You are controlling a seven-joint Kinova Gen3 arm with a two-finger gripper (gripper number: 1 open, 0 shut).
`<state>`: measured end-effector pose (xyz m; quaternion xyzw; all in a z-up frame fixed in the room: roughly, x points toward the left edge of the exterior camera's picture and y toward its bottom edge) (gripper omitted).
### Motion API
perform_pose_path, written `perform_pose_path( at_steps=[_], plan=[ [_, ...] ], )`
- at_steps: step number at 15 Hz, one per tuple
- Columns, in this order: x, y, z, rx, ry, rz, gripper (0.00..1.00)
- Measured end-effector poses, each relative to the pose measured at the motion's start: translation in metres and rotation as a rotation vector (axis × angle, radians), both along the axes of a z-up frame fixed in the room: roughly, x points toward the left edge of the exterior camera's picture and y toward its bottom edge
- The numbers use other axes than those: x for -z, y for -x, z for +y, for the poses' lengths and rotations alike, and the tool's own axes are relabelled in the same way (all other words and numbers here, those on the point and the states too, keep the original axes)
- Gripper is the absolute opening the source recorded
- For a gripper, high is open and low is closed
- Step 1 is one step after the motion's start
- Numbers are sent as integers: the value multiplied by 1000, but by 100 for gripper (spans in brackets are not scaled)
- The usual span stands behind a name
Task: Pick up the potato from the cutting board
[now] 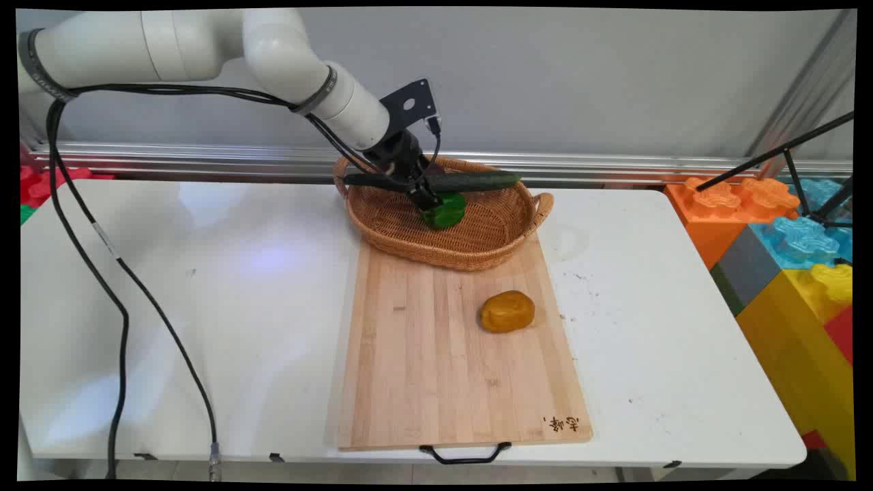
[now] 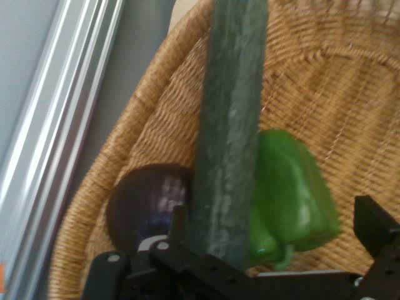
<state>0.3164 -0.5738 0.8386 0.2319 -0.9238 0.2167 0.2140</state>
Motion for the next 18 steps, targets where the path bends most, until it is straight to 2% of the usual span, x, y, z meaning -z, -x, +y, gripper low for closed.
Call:
perform_pose_path(
  at_steps=[3, 6, 9, 13, 18],
  plan=[
    [-11, 10, 15, -17, -47, 62, 100],
    [-23, 22, 47, -41, -148, 125, 100],
    [-24, 39, 77, -76, -237, 181, 100],
    [-10, 69, 98, -103, -308, 239, 100],
    [22, 99, 102, -100, -338, 259, 100]
  ],
)
